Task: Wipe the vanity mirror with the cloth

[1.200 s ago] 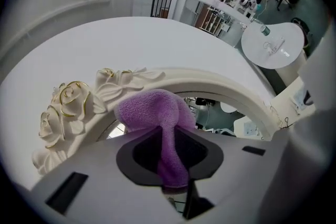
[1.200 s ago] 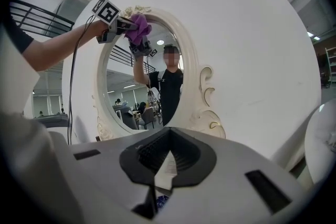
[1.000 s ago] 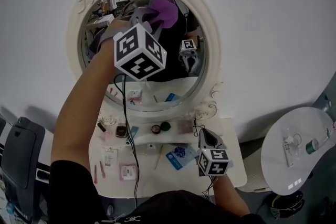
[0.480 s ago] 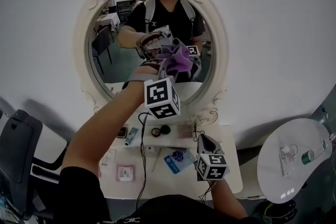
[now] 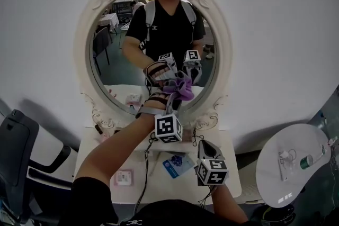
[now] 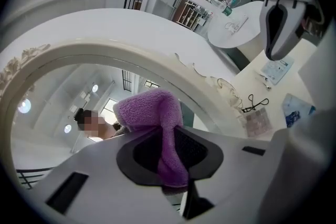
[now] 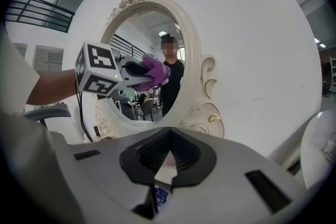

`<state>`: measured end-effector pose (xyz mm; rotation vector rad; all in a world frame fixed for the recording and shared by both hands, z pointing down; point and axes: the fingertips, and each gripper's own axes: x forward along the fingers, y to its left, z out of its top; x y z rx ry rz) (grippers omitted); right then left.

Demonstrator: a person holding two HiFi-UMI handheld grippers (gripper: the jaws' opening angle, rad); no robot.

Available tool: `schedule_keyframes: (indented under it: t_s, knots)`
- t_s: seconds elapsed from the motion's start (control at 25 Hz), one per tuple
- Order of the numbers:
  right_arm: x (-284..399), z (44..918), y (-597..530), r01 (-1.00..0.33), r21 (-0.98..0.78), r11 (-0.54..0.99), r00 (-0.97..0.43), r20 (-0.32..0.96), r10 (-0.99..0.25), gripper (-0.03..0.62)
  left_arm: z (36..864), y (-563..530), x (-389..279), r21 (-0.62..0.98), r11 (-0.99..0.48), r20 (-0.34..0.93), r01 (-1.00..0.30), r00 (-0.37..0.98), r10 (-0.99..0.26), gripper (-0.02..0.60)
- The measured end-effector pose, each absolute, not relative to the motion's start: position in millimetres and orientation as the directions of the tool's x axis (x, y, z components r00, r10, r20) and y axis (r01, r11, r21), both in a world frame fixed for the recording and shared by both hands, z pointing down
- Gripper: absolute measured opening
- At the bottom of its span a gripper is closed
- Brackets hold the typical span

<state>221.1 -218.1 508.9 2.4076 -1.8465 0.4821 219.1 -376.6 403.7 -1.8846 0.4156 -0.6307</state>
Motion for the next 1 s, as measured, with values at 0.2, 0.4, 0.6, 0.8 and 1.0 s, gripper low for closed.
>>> schedule_keyframes:
  t_s: [0.2, 0.4, 0.6, 0.8, 1.0]
  knots:
    - [226, 512, -211, -0.945, -0.131, -0.299, 0.251, 0.294, -0.922, 0.009, 459, -376, 221, -0.914, -0.401, 0.284, 0.058, 0.797, -0.533, 0.071]
    - [228, 513, -203, -0.942, -0.124, -0.313, 0.266, 0.298, -0.917, 0.009, 511, -378, 220, -0.924, -0.355, 0.327, 0.14, 0.771, -0.546, 0.071]
    - [229, 512, -197, -0.939, -0.121, -0.322, 0.275, 0.3, -0.913, 0.009, 555, -382, 210, -0.853, -0.497, 0.443, 0.159, 0.724, -0.529, 0.071]
    - [229, 514, -195, -0.94, -0.123, -0.317, 0.269, 0.301, -0.915, 0.009, 547, -379, 198, -0.847, -0.5, 0.467, 0.181, 0.702, -0.538, 0.071]
    - [225, 519, -205, -0.947, -0.139, -0.289, 0.236, 0.31, -0.921, 0.009, 435, -375, 171, -0.911, -0.411, 0.293, 0.041, 0.767, -0.572, 0.071]
